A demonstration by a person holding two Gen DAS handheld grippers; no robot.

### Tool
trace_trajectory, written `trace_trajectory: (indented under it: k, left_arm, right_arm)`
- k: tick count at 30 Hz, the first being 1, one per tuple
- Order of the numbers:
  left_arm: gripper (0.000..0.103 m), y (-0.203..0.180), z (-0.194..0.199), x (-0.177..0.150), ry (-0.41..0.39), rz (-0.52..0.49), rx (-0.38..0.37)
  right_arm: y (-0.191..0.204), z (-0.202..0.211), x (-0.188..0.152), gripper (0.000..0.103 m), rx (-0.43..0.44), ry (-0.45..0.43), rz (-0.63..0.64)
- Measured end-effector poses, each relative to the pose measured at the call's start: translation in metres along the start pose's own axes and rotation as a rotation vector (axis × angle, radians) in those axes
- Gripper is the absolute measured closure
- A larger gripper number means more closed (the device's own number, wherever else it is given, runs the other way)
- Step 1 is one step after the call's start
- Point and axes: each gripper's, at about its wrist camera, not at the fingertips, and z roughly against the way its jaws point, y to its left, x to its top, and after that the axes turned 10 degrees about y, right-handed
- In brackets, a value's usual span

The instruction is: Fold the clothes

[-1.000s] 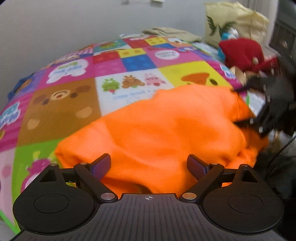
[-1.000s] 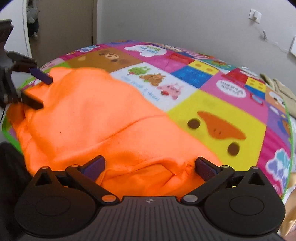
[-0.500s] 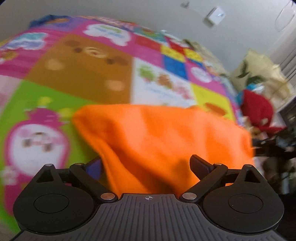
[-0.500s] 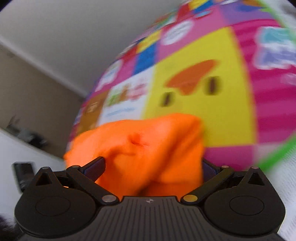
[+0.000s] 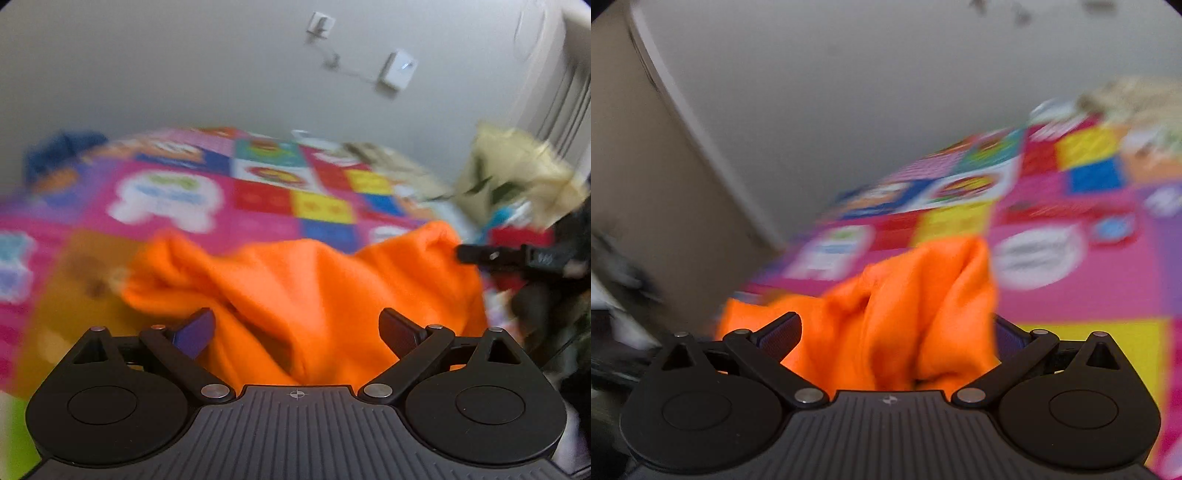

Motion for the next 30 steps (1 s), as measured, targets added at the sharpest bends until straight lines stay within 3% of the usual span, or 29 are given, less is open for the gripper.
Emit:
trace_trajectory:
  k: [1,3,4,5,6,10,13,16,18,19,20,23,26,30]
  left_arm:
    - [0.005,0.001,0.005,-0.006,-0.016,-0.043,0.075]
    - [0.005,0.003,0.015,-0.015,-0.038,-0.074,0.146]
    - [0.005,0.007,0.021,-0.018,-0.041,-0.048,0.125]
    - [0.005,0.014,0.025,-0.02,-0.033,0.02,0.043]
    - [0.005,0.021,0.029,-0.023,-0.024,0.09,-0.041]
    - [0.005,0.027,0.008,-0.018,-0.037,0.208,-0.123]
    - [0.005,0.031,-0.008,-0.015,-0.046,0.296,-0.182]
    - [0.005,0.024,-0.023,-0.004,-0.086,0.253,-0.143]
    - [0.006,0.02,-0.04,0.002,-0.051,0.247,-0.148]
    - [0.015,0.017,-0.049,0.005,-0.034,0.244,-0.151]
    - [0.032,0.015,-0.057,0.008,-0.016,0.241,-0.154]
    - [0.043,0.004,-0.05,0.009,-0.049,0.2,-0.18]
    - [0.043,-0.013,-0.024,-0.002,-0.097,0.091,-0.248]
    - [0.043,-0.029,-0.002,-0.034,-0.071,0.002,-0.322]
  right_arm:
    - [0.0,0.002,-0.005,0.0,-0.083,-0.017,0.045]
    - [0.004,0.01,-0.022,0.0,-0.198,-0.048,0.153]
    - [0.007,0.014,-0.03,0.0,-0.249,-0.061,0.205]
    - [0.009,0.019,-0.037,0.0,-0.238,-0.058,0.229]
    - [0.011,0.024,-0.044,0.0,-0.22,-0.053,0.248]
    - [0.002,0.035,-0.042,0.0,0.073,-0.033,0.051]
    - [-0.003,0.022,-0.027,0.0,0.134,-0.059,-0.049]
    - [-0.008,-0.005,-0.012,0.0,0.161,-0.06,-0.096]
    - [-0.013,-0.027,-0.002,0.0,0.202,-0.03,-0.131]
    - [-0.015,-0.036,-0.001,0.0,0.227,-0.007,-0.157]
    - [-0.018,-0.043,0.001,0.0,0.253,0.015,-0.181]
    - [-0.015,-0.036,-0.002,0.0,0.351,0.011,-0.173]
    - [-0.01,-0.012,-0.012,0.0,0.481,0.005,-0.108]
    - [-0.009,0.007,-0.043,0.0,0.487,0.035,-0.053]
